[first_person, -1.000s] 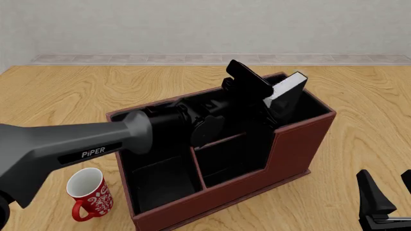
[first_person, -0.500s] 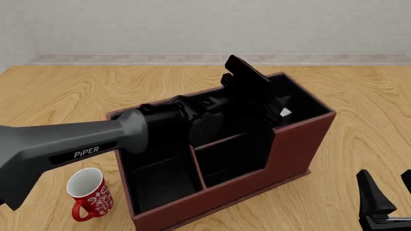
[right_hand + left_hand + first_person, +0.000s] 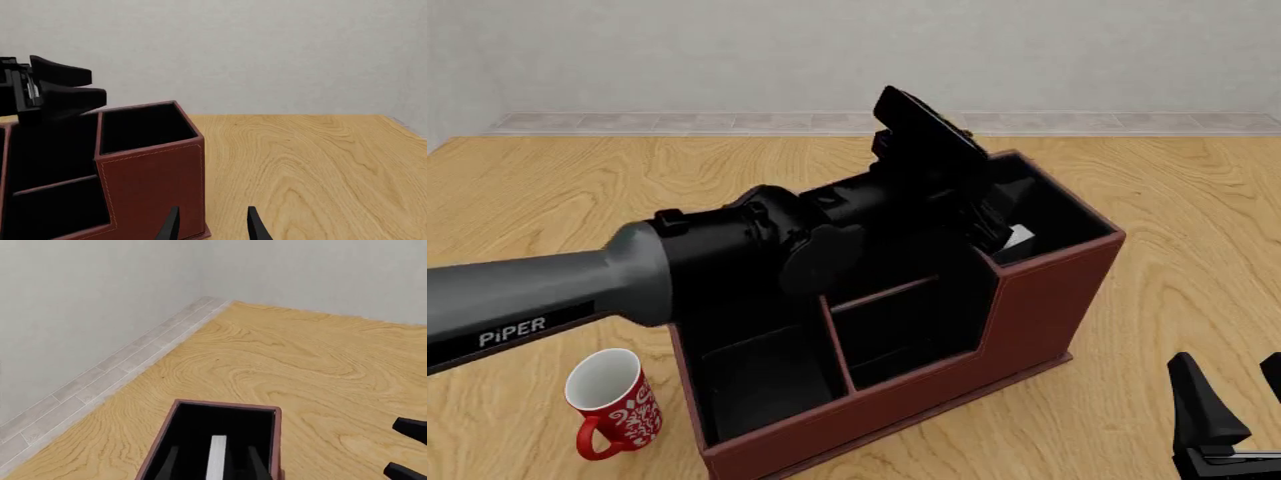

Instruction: Pick up the book and place it in the right compartment of the caddy.

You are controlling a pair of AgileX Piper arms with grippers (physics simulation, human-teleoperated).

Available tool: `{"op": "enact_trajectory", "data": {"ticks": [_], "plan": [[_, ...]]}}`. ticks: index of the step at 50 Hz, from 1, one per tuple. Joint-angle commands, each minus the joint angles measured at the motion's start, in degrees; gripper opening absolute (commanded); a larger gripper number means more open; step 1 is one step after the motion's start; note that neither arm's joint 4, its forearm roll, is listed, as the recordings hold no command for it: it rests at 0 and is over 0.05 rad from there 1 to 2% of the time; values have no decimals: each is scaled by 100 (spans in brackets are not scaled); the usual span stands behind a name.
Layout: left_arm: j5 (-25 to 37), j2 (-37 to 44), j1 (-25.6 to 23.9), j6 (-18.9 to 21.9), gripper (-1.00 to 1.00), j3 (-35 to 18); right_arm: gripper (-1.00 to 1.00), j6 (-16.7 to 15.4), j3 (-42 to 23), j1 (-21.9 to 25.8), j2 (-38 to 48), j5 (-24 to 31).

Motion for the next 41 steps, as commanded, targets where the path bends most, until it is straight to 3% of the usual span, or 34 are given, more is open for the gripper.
{"op": "enact_trajectory", "data": {"ticks": [1, 41], "plan": [[17, -401, -54, 18, 100, 225, 100, -2, 0, 0, 0, 0], [-512, -1795, -295, 150, 100, 1738, 100, -1, 0, -1, 0, 0]]}}
